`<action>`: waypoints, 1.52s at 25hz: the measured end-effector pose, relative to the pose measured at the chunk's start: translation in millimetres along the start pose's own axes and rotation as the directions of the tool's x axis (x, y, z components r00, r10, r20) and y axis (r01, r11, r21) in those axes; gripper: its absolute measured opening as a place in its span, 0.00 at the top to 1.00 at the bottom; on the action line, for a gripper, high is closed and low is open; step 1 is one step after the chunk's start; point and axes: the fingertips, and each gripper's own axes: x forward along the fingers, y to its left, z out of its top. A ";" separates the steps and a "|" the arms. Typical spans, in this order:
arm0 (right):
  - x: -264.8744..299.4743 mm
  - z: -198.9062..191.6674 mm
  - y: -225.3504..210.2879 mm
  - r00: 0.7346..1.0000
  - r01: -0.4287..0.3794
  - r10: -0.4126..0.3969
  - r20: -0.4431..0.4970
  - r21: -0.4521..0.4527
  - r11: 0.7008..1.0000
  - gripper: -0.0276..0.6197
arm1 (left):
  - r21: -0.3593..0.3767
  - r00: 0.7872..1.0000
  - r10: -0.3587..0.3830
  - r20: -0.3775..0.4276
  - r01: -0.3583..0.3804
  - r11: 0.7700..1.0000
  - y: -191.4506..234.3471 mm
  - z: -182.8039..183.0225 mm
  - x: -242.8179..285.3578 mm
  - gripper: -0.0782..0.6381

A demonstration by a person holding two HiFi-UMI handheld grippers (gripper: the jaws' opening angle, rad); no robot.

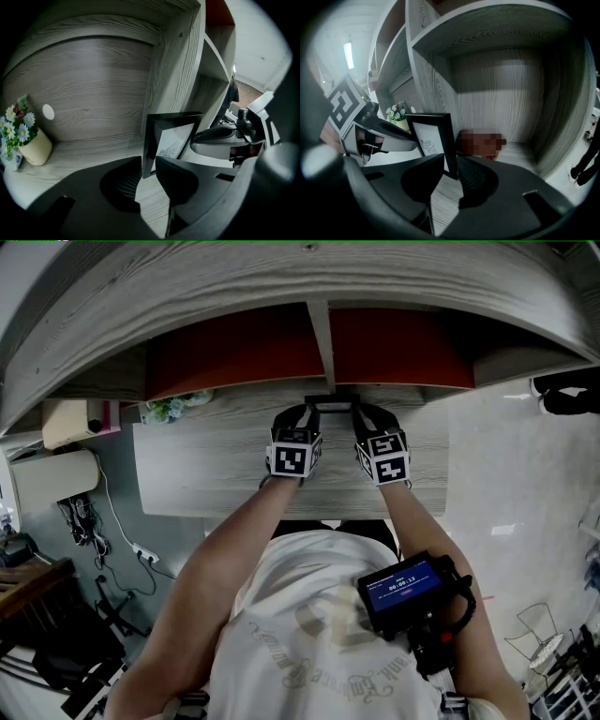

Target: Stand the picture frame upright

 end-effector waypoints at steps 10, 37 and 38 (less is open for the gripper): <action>-6.3 -0.8 0.1 1.000 0.005 -0.006 0.007 0.012 1.000 0.81 | 0.005 1.000 0.010 0.024 -0.010 1.000 2.3 1.7 -7.6 0.76; -79.3 17.8 42.1 0.979 -0.106 0.099 0.178 0.030 0.994 0.95 | 0.054 0.973 -0.148 0.176 0.140 0.989 -39.2 -13.4 -85.9 0.89; -83.5 19.8 44.5 0.976 -0.116 0.109 0.188 0.026 0.993 0.95 | 0.050 0.971 -0.153 0.186 0.146 0.988 -39.5 -12.8 -90.2 0.89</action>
